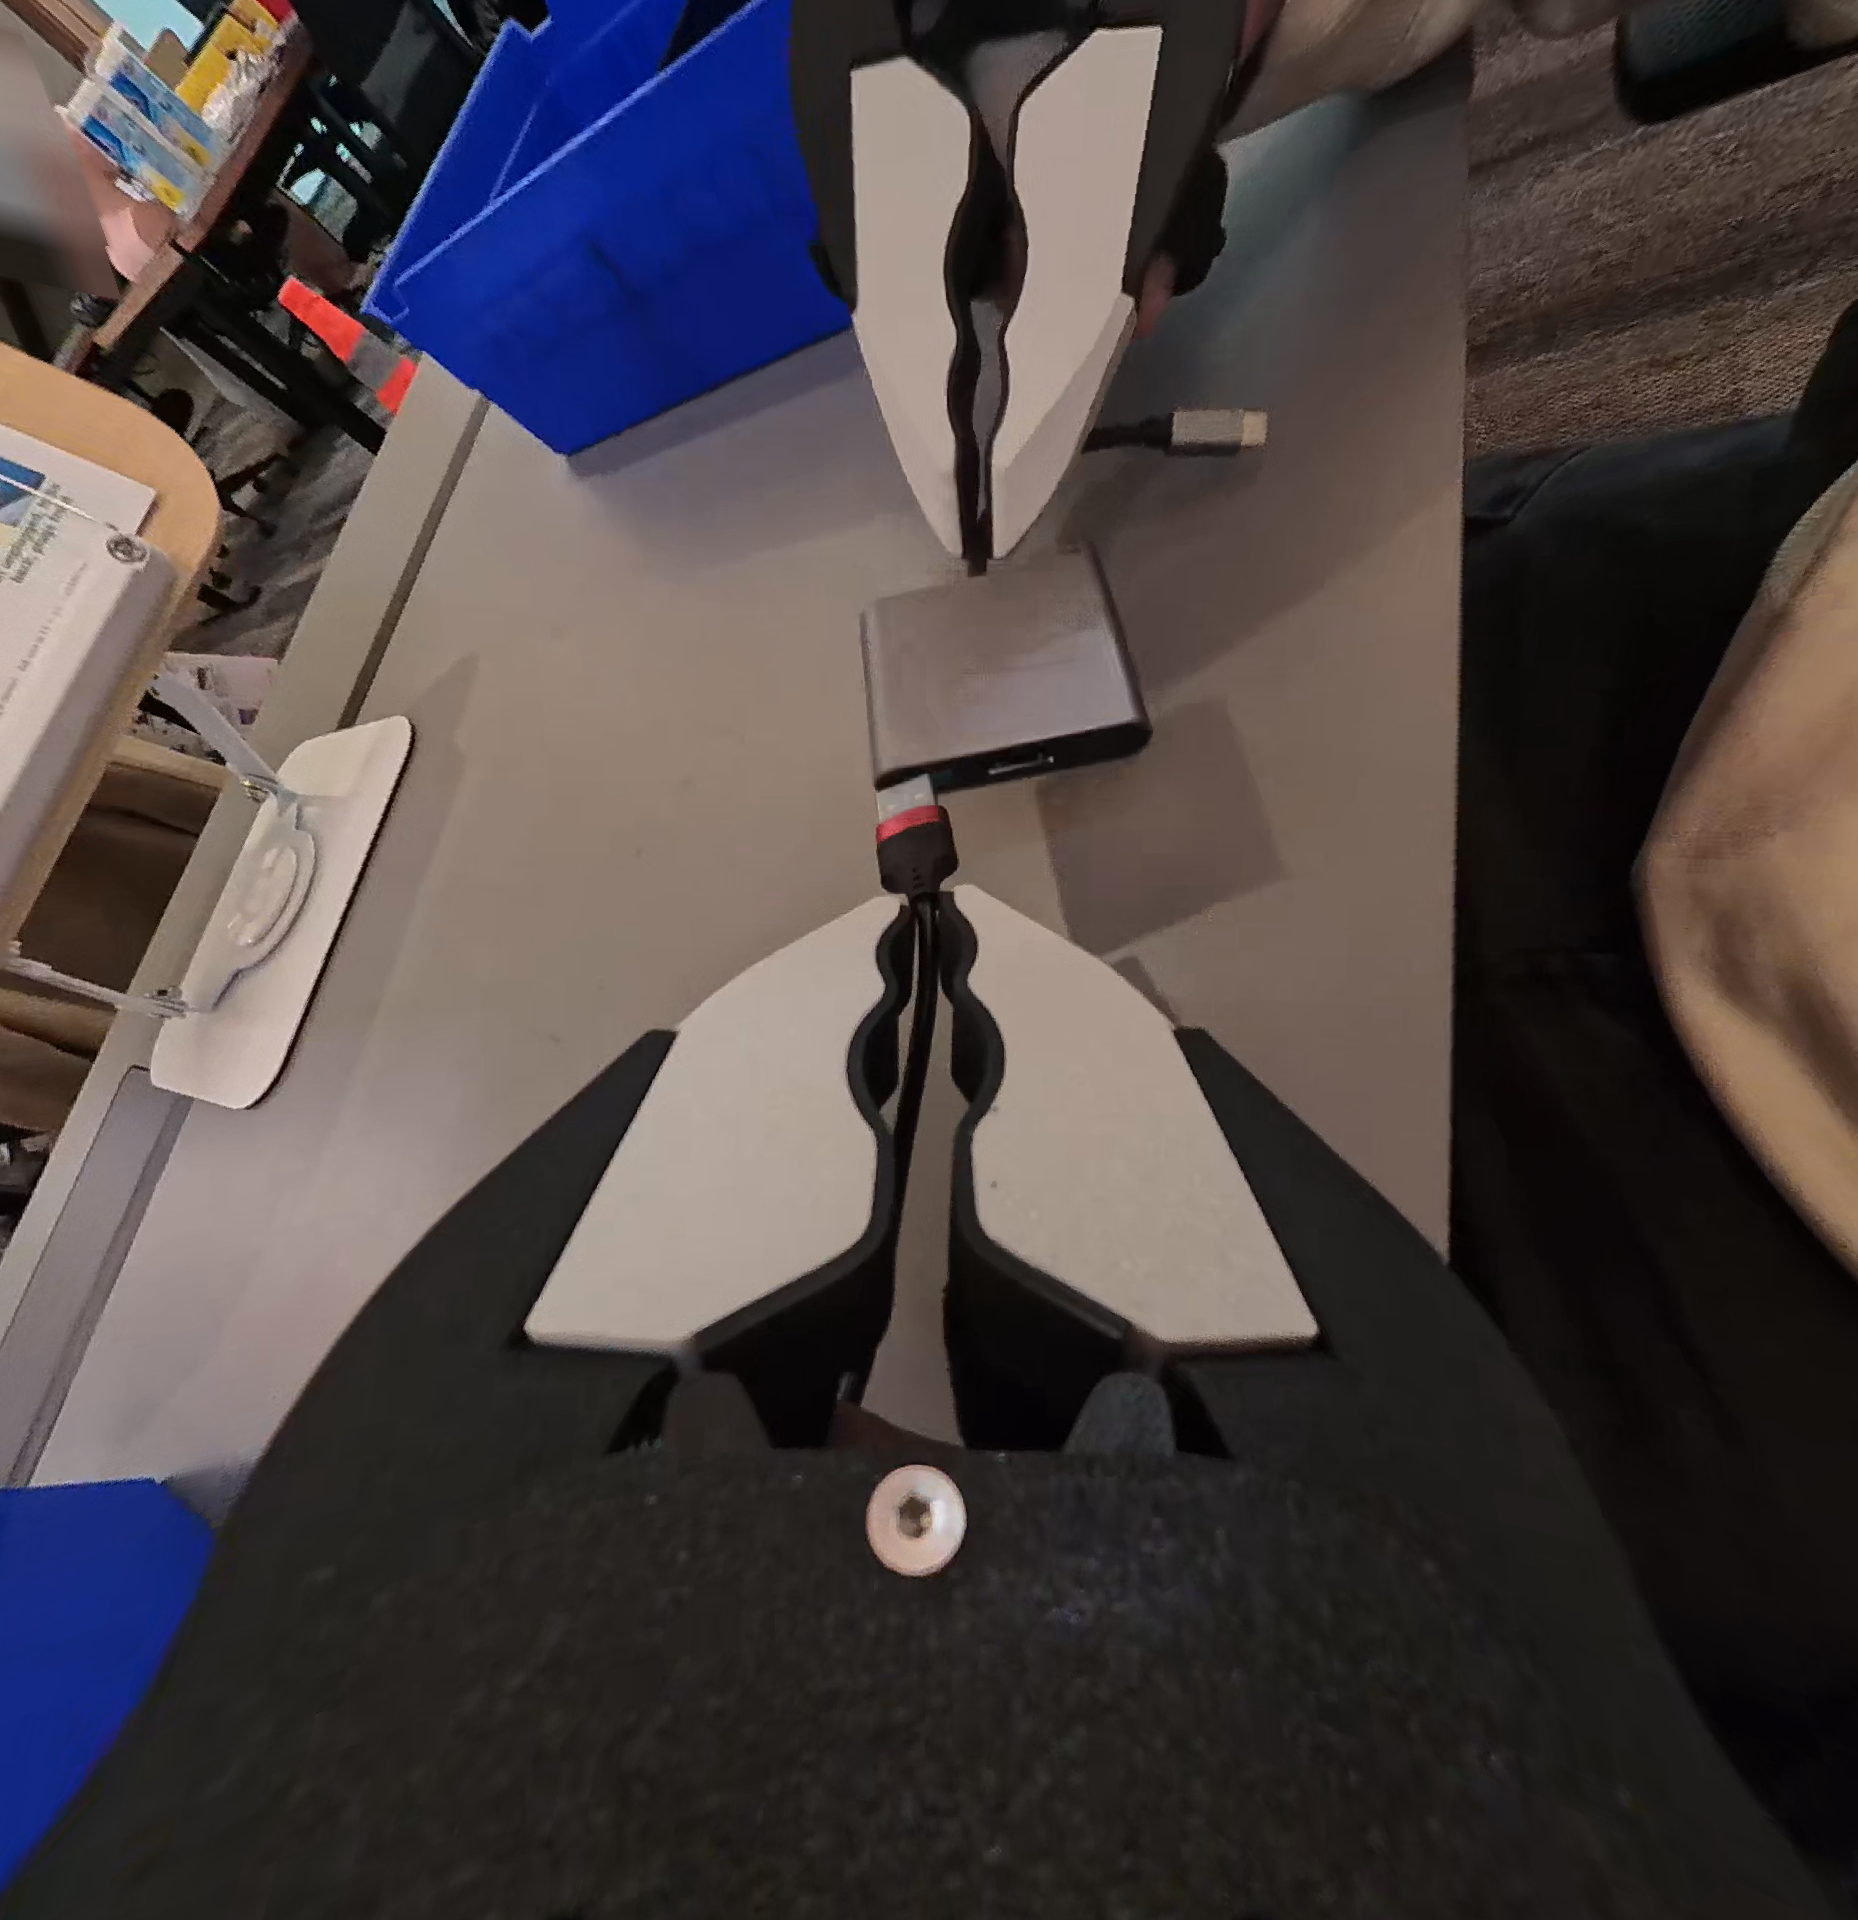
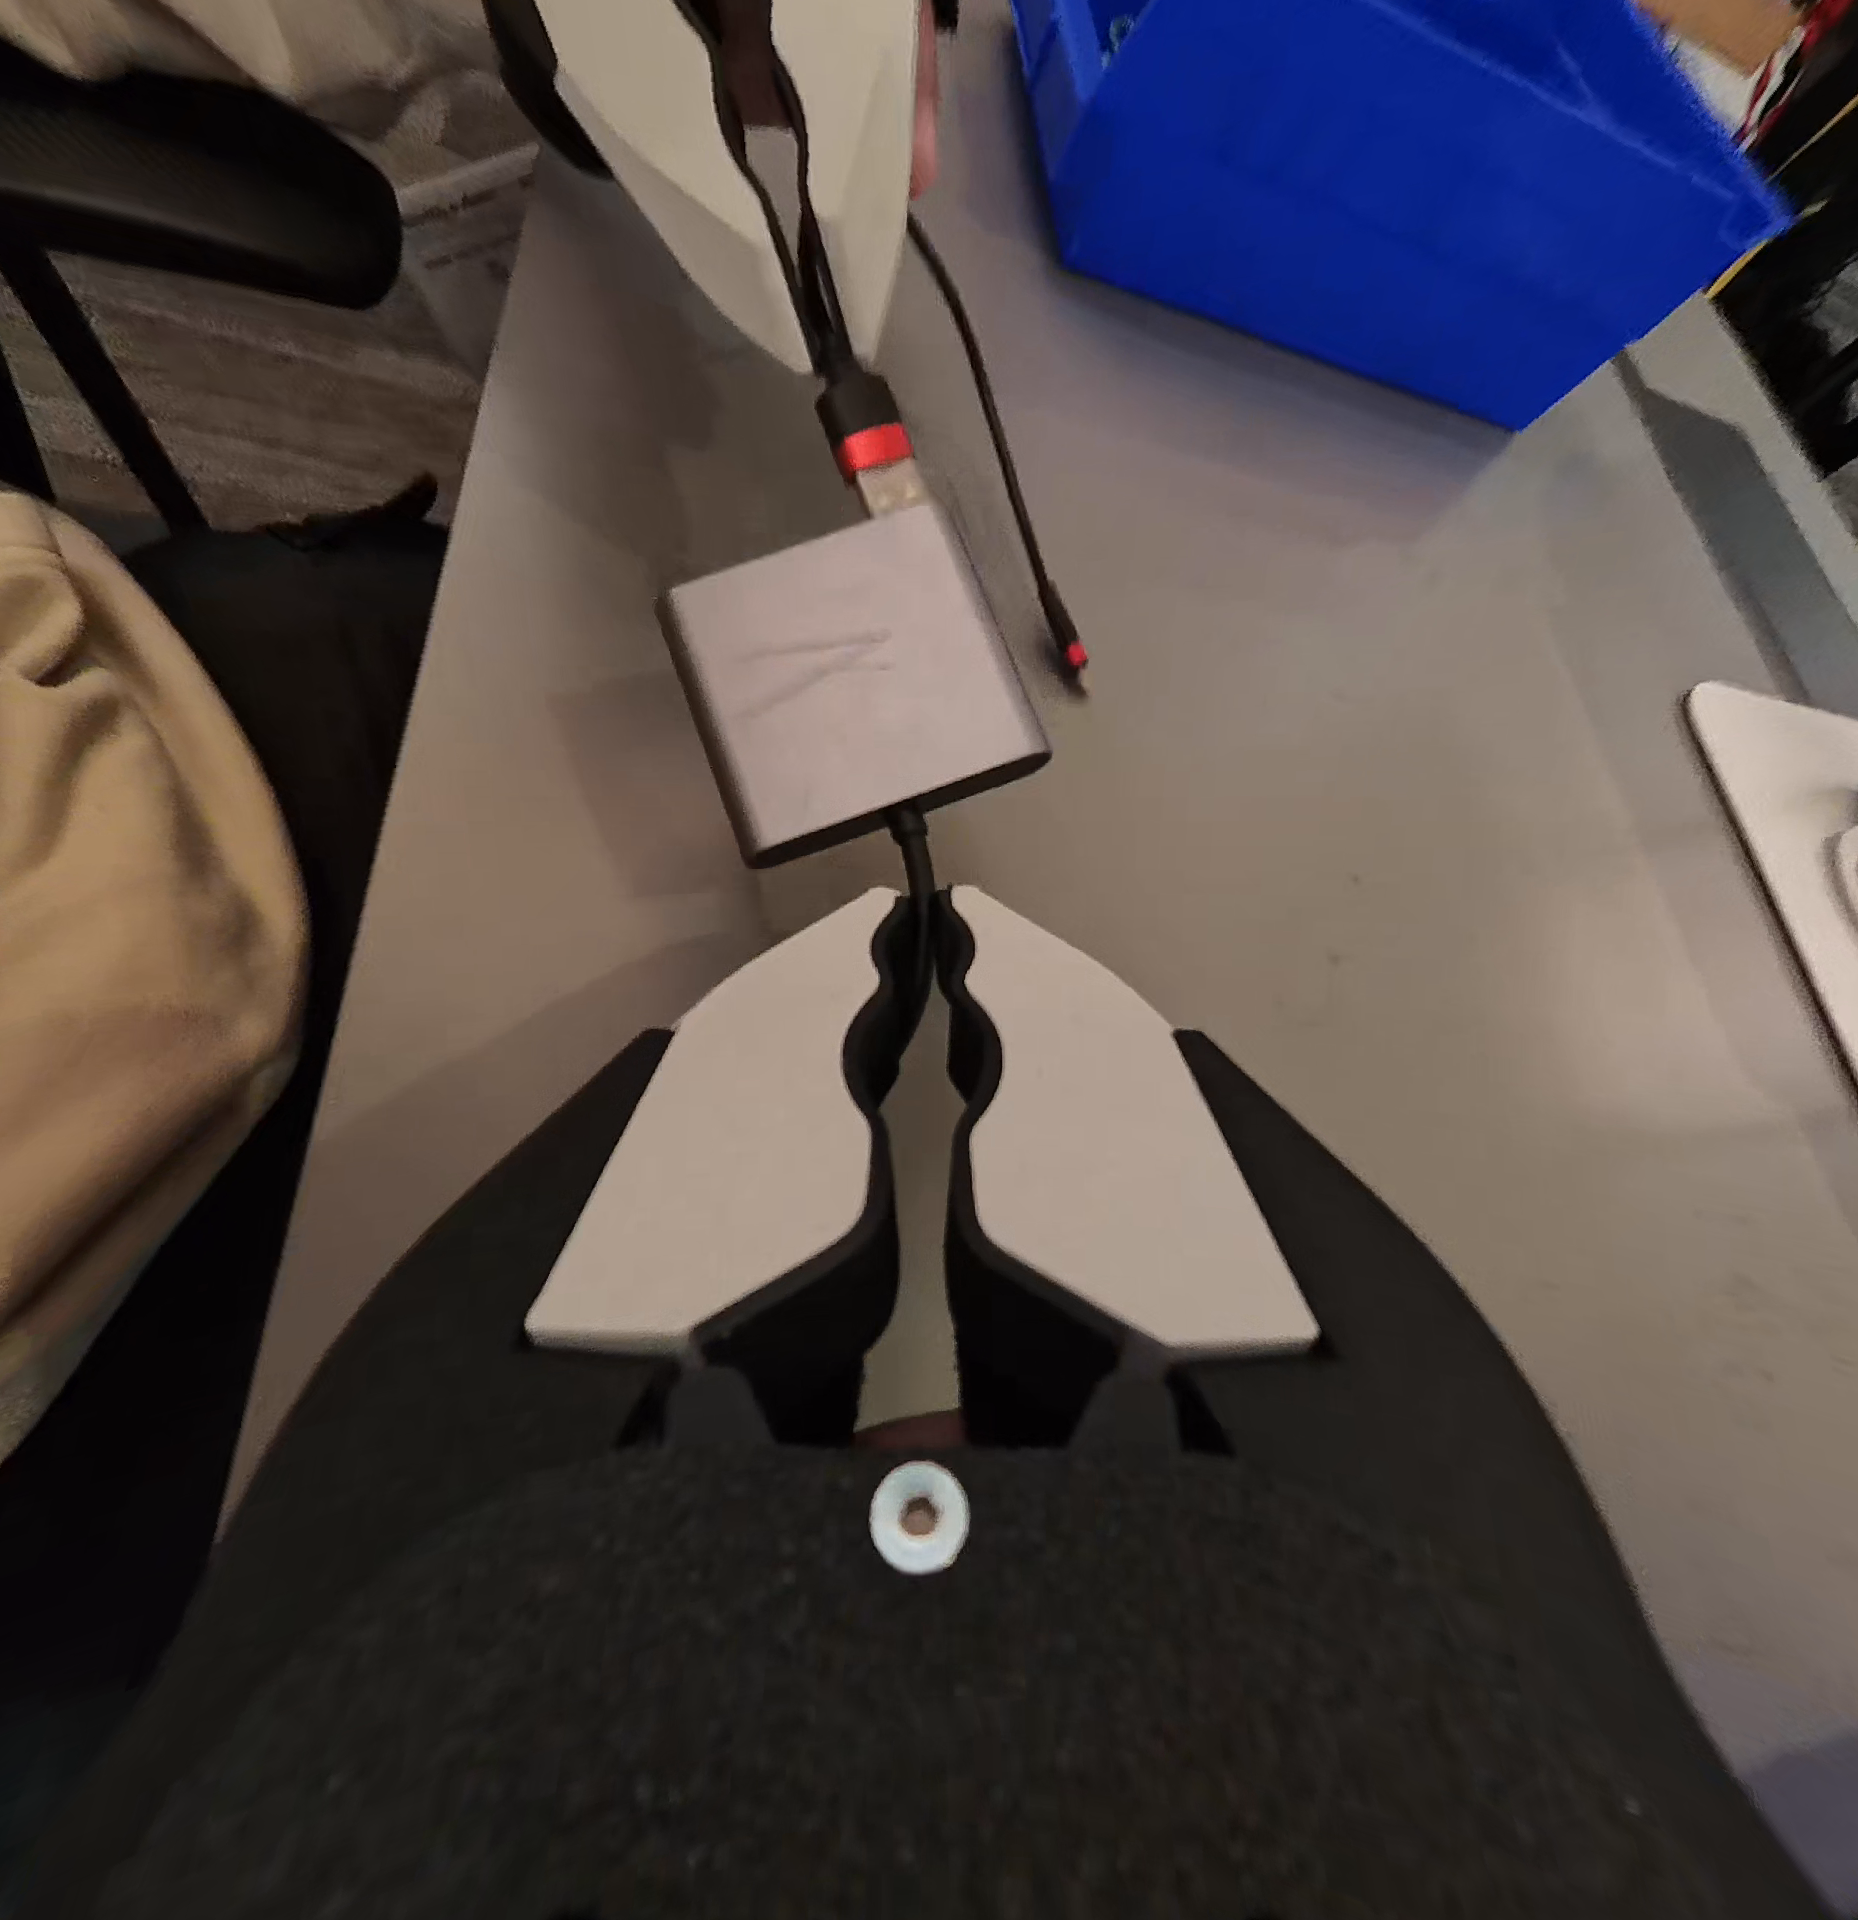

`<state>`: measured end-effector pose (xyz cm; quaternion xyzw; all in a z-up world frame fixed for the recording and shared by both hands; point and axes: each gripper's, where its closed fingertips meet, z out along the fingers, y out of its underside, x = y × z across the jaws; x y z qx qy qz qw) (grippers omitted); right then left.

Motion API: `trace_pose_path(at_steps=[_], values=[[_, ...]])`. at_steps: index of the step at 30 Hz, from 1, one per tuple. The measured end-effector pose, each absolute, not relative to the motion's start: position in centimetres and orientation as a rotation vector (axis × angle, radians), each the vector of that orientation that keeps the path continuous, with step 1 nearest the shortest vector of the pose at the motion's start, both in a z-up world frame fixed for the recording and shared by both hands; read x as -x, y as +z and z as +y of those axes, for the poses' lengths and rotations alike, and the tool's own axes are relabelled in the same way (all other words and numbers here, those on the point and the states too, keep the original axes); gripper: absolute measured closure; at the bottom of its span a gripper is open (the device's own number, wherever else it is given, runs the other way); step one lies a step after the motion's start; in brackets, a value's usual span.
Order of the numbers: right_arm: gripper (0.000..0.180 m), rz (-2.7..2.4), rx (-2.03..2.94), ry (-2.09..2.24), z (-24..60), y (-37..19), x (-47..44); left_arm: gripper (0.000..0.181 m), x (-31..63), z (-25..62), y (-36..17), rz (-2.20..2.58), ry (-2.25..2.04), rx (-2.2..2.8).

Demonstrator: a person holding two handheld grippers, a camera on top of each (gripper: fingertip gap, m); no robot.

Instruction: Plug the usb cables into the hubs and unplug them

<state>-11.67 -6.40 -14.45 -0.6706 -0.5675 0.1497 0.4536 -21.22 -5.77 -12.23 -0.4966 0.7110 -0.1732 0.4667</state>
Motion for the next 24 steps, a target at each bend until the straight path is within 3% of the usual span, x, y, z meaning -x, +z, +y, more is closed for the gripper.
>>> trace_pose_path(at_steps=[5, 9, 19, 24], values=[[0.176, -1.452, 1.844, 0.347, -5.4, -17.1, 10.8, 0.177, 21.6, -5.3, -13.8, 1.759, -0.432, 1.27], [0.176, -1.39, 1.891, 0.311, -5.9, -16.2, 10.3, 0.177, 21.9, -4.7, -15.0, 1.766, -0.37, 1.303], [0.176, -1.164, 1.675, -0.446, -7.7, -12.1, 6.4, 0.177, 21.2, -4.8, -15.5, 1.74, -0.483, 1.313], [0.176, -0.996, 2.053, 0.045, -4.9, -15.6, 6.1, 0.177, 20.6, -4.8, -14.5, 1.719, -0.48, 1.283]])
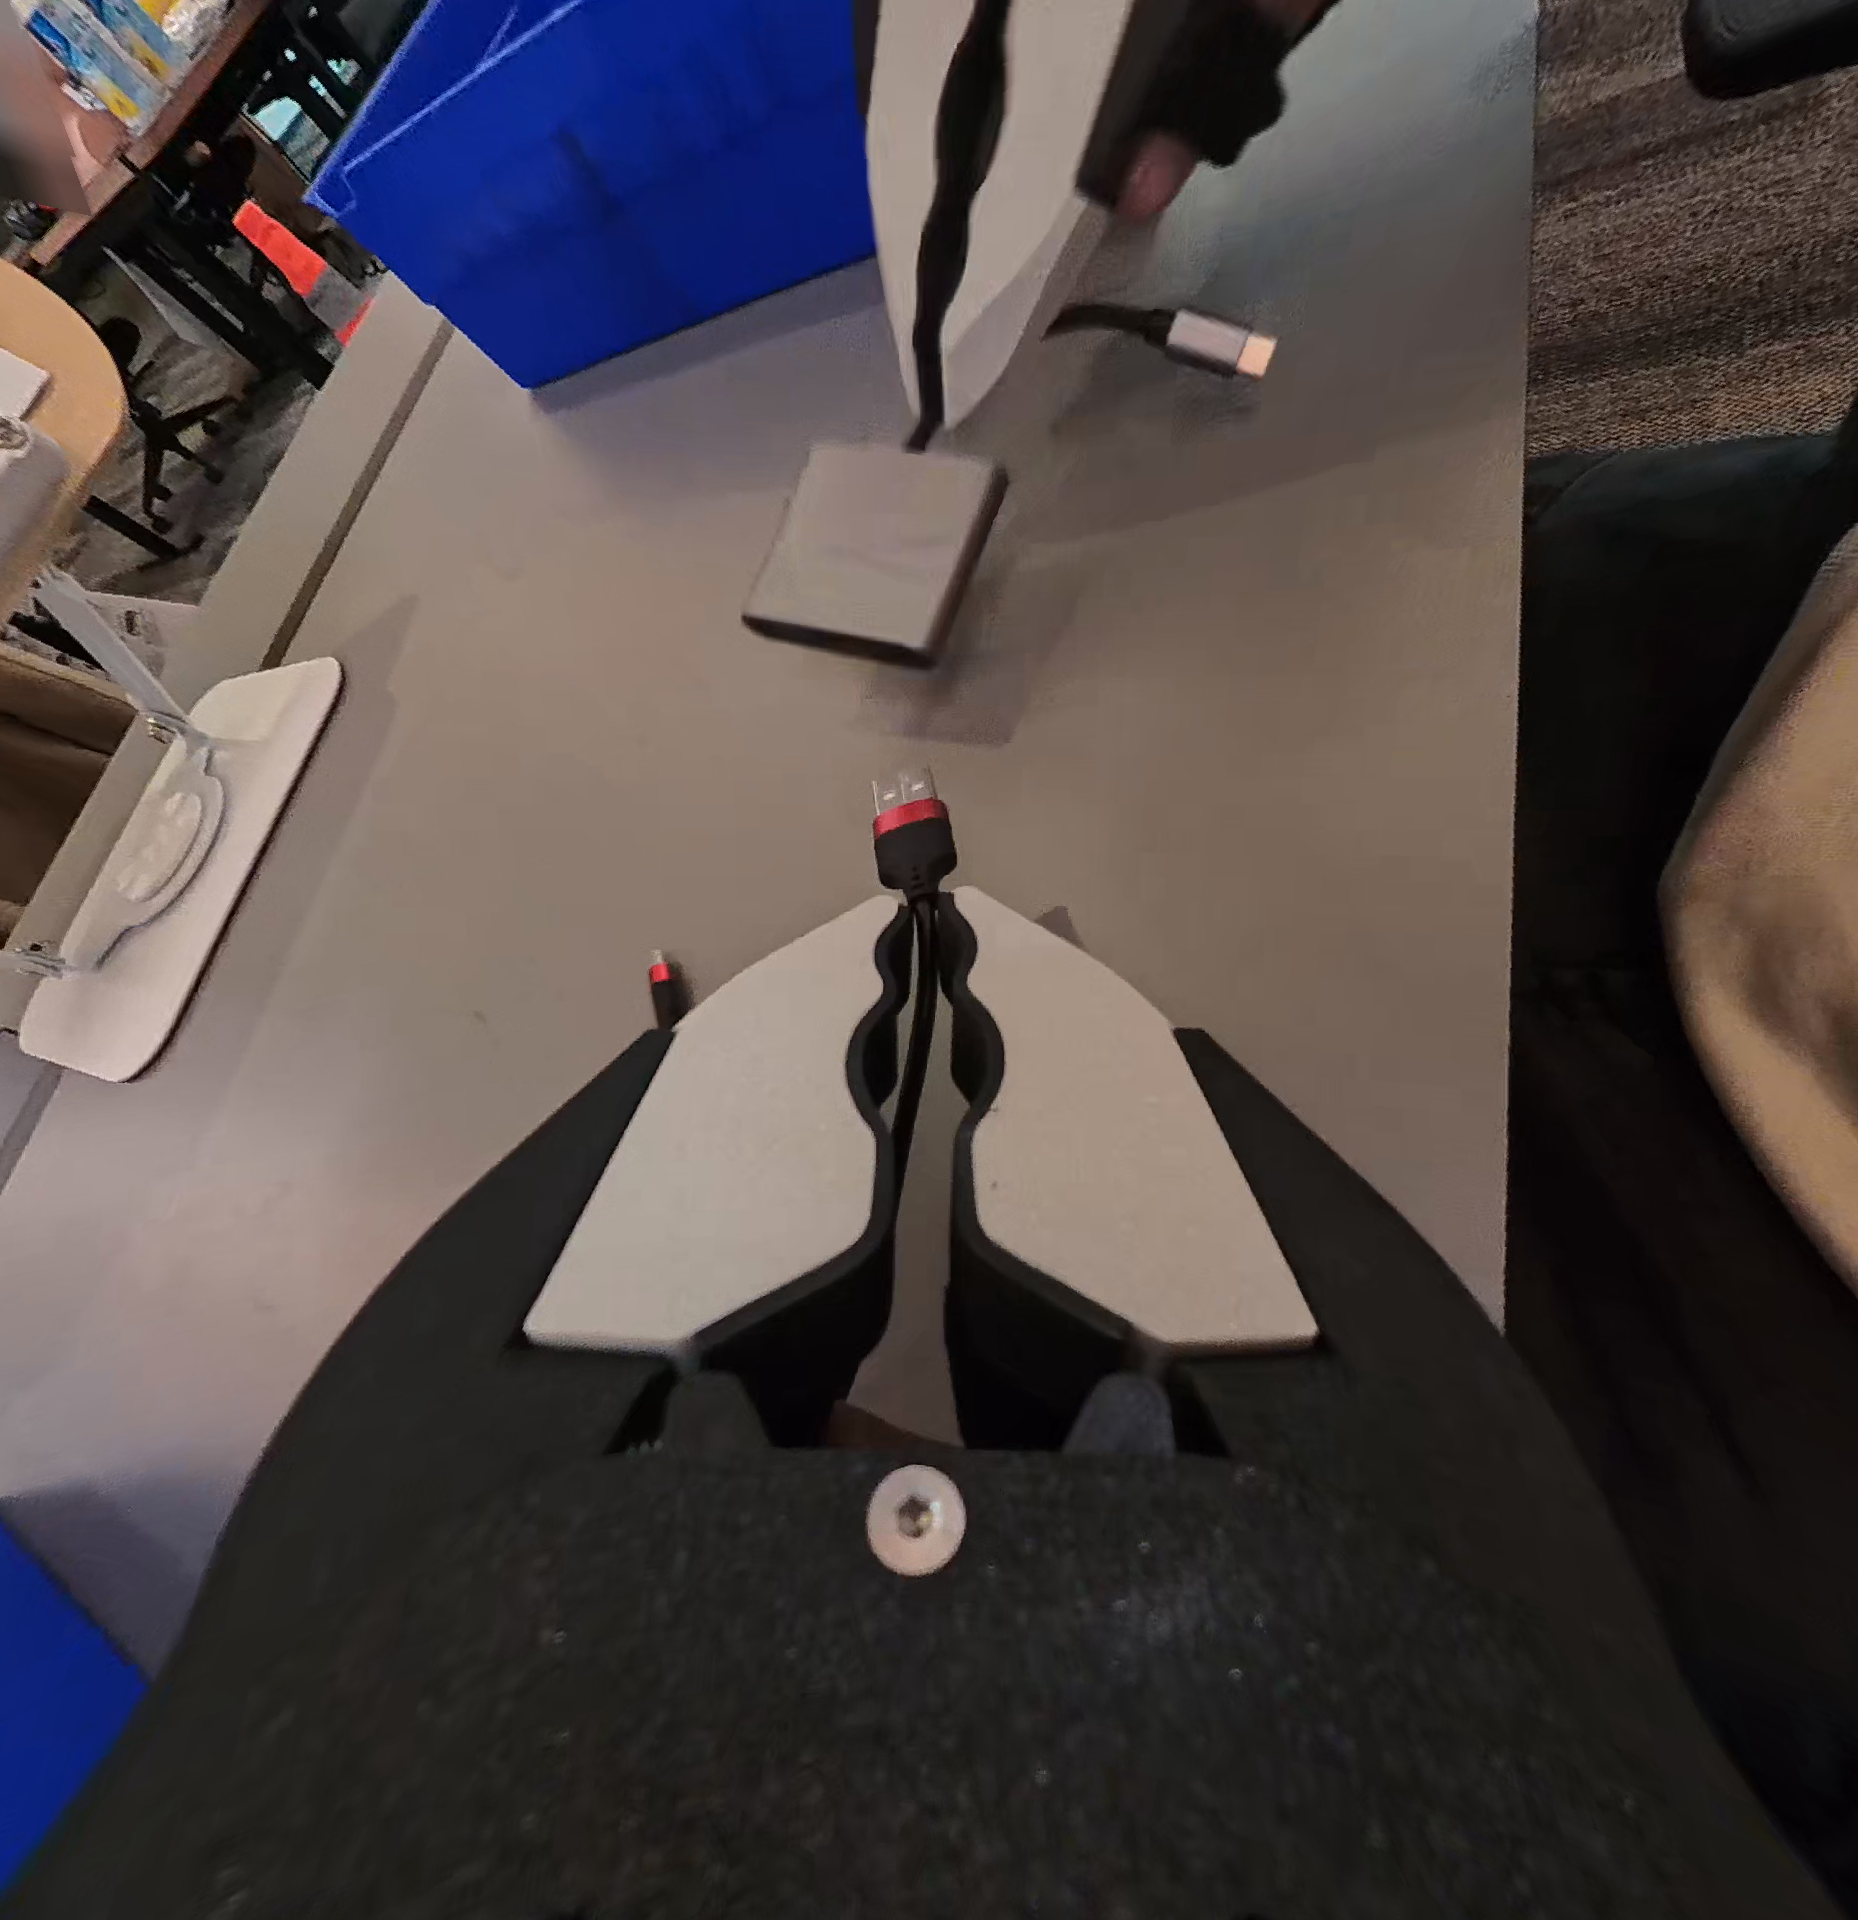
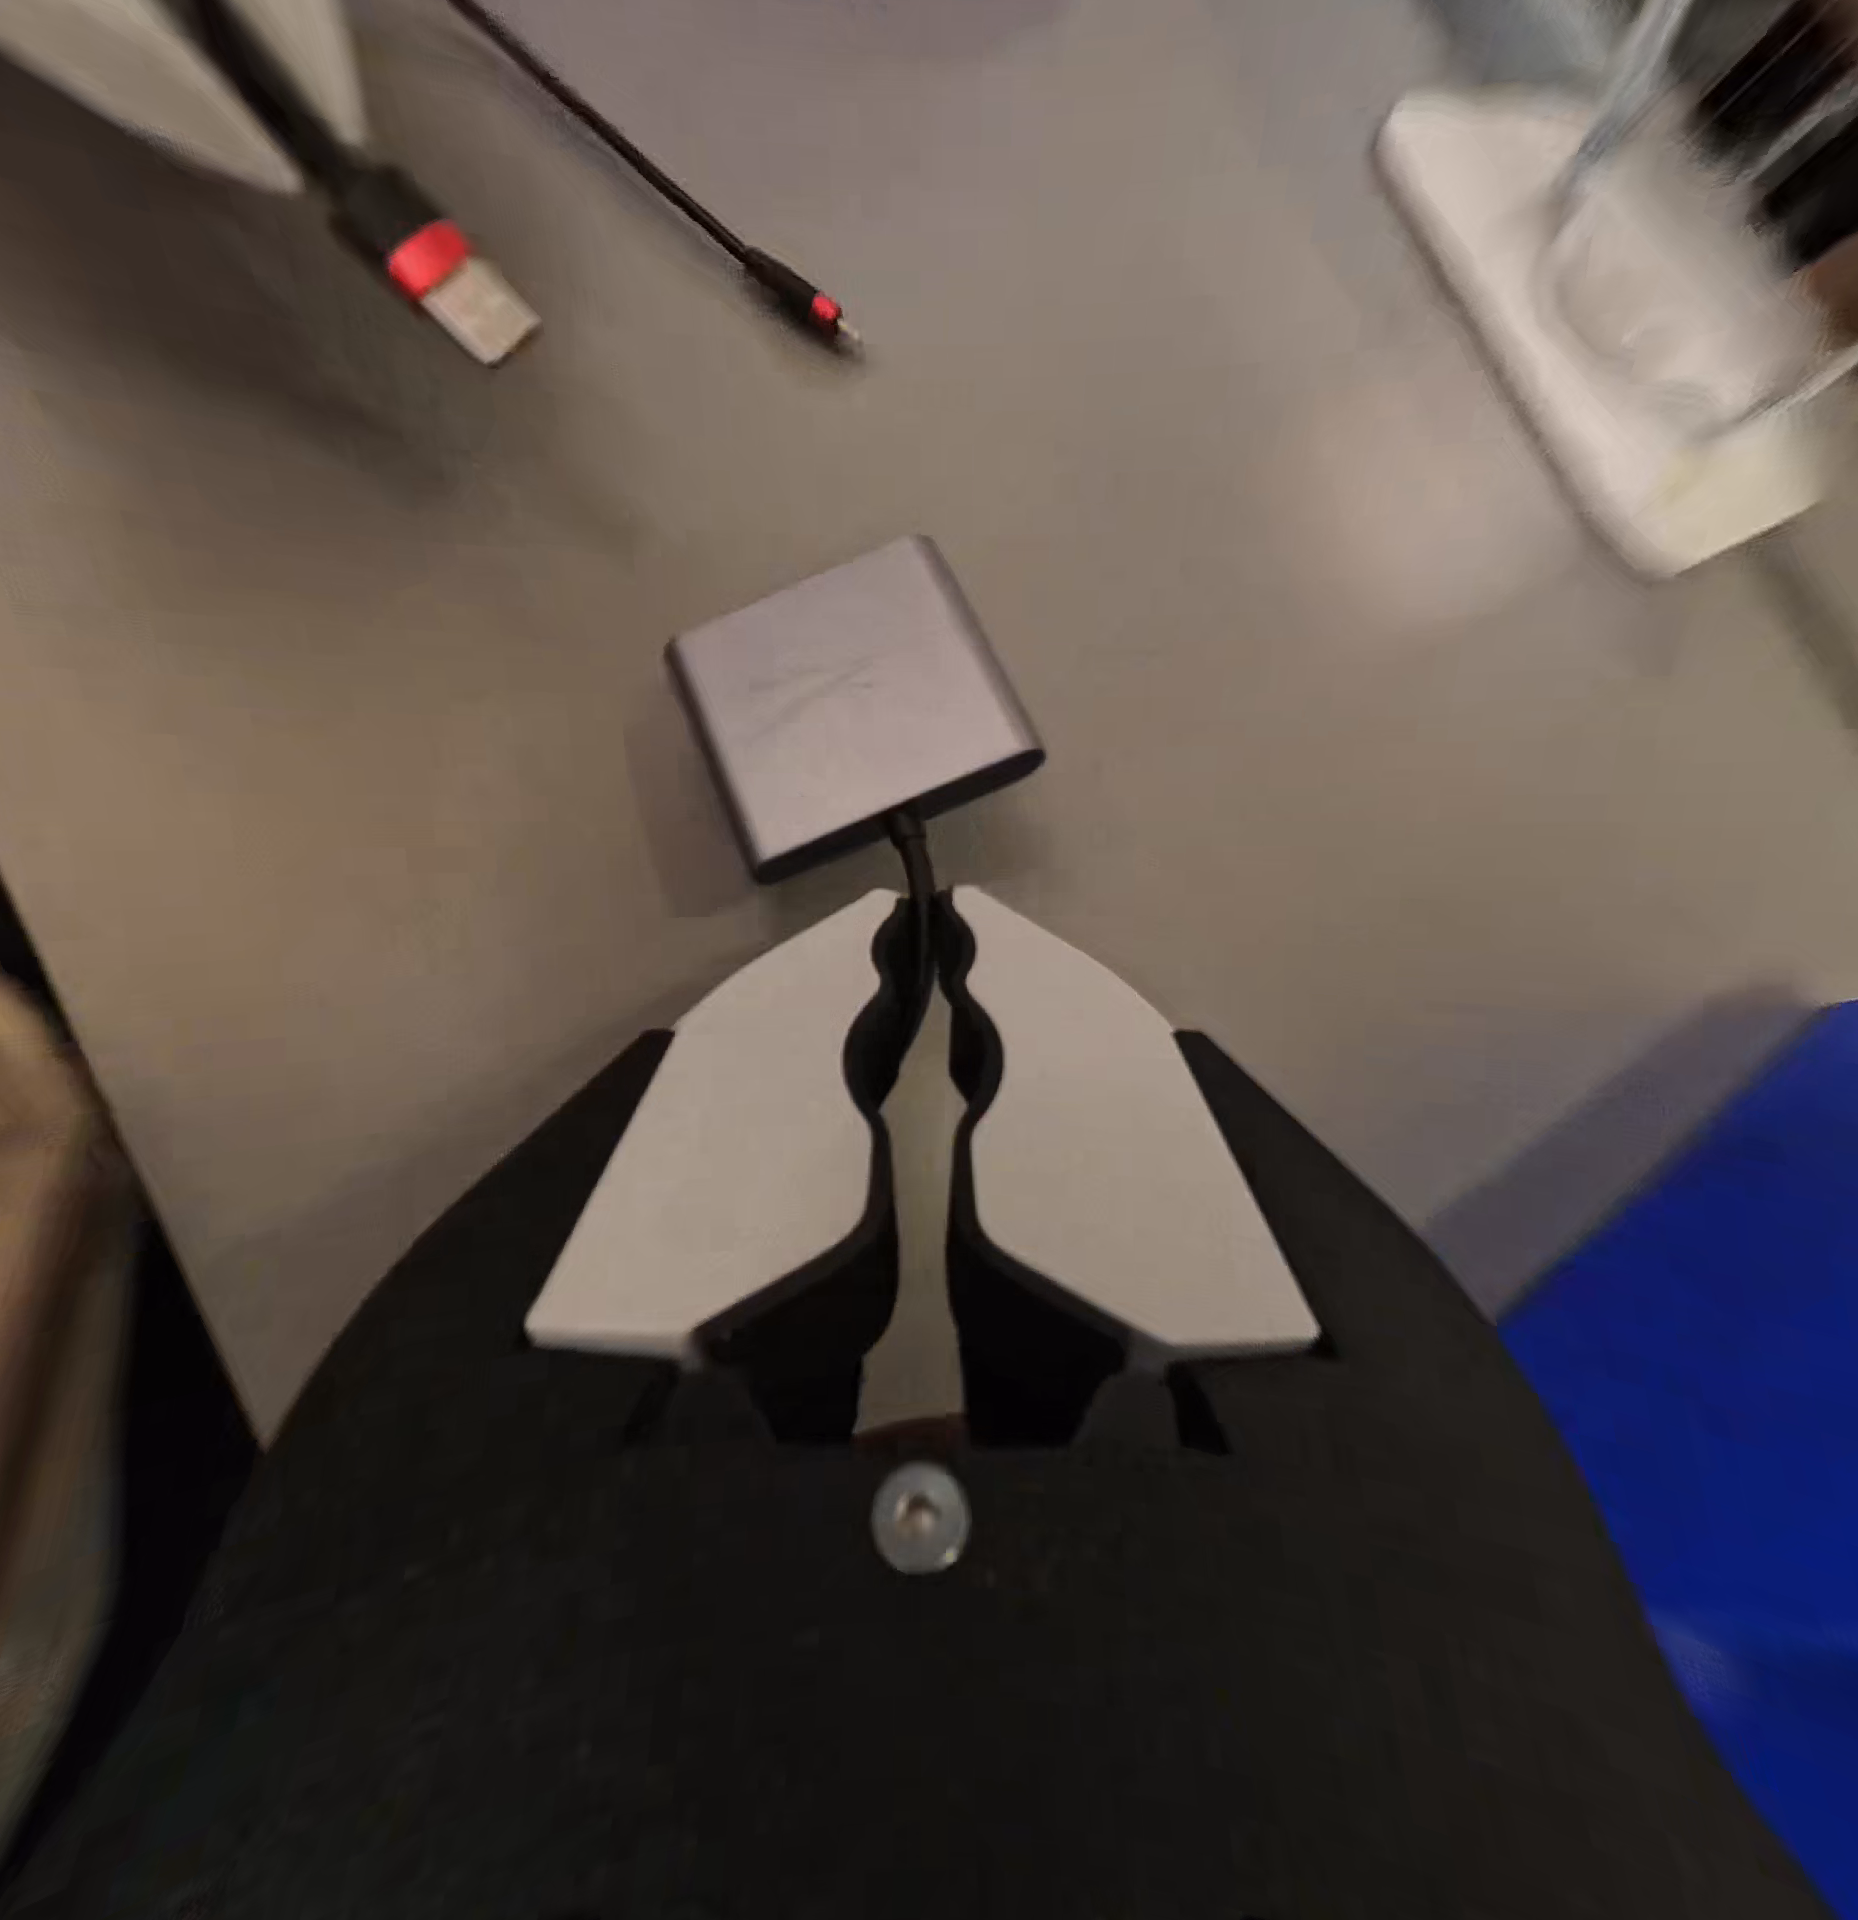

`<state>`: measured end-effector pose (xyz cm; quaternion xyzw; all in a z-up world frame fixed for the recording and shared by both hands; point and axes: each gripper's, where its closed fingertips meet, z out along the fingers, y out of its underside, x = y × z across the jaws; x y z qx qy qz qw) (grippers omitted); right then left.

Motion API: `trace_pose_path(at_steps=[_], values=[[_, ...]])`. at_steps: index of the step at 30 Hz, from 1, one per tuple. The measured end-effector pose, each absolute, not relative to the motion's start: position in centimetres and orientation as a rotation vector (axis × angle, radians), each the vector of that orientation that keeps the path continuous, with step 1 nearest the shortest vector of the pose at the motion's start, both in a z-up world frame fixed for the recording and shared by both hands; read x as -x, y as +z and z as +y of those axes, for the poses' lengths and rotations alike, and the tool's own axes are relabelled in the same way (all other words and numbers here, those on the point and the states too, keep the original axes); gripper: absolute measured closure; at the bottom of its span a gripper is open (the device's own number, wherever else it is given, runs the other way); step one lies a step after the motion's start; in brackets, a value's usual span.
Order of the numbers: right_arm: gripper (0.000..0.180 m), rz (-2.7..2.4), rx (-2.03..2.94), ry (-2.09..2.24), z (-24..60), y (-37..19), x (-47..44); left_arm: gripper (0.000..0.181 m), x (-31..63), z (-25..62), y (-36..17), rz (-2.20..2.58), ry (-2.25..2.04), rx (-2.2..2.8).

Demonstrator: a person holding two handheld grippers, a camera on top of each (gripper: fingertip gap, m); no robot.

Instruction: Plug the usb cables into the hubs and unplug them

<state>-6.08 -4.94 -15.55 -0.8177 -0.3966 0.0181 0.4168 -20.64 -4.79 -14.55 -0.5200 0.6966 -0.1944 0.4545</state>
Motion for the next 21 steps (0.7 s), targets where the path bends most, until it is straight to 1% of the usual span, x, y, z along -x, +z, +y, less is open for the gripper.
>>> trace_pose_path(at_steps=[3, 6, 12, 15, 17, 20, 21], values=[[0.176, -0.986, 2.192, 0.439, -3.3, -16.3, 6.8, 0.177, 20.6, -4.3, -14.3, 1.697, -0.471, 1.28], [0.175, -1.139, 2.318, 0.589, -1.5, -16.7, 6.6, 0.177, 20.9, -3.5, -14.2, 1.655, -0.468, 1.286], [0.175, -1.529, 2.396, 0.498, 3.3, -16.9, 6.5, 0.177, 21.2, -1.8, -14.4, 1.575, -0.488, 1.313], [0.173, -1.585, 2.454, 0.291, 4.9, -17.7, 5.6, 0.176, 21.2, -1.7, -14.9, 1.571, -0.49, 1.319], [0.158, -1.532, 2.41, 0.218, 5.7, -17.4, 5.8, 0.177, 21.2, -1.8, -14.9, 1.574, -0.475, 1.308], [0.141, -1.291, 2.342, 0.031, 6.7, -15.2, 5.1, 0.177, 21.2, -1.7, -14.6, 1.555, -0.475, 1.287], [0.14, -1.173, 2.303, 0.004, 6.5, -14.3, 5.2, 0.177, 21.2, -1.6, -14.3, 1.538, -0.476, 1.279]])
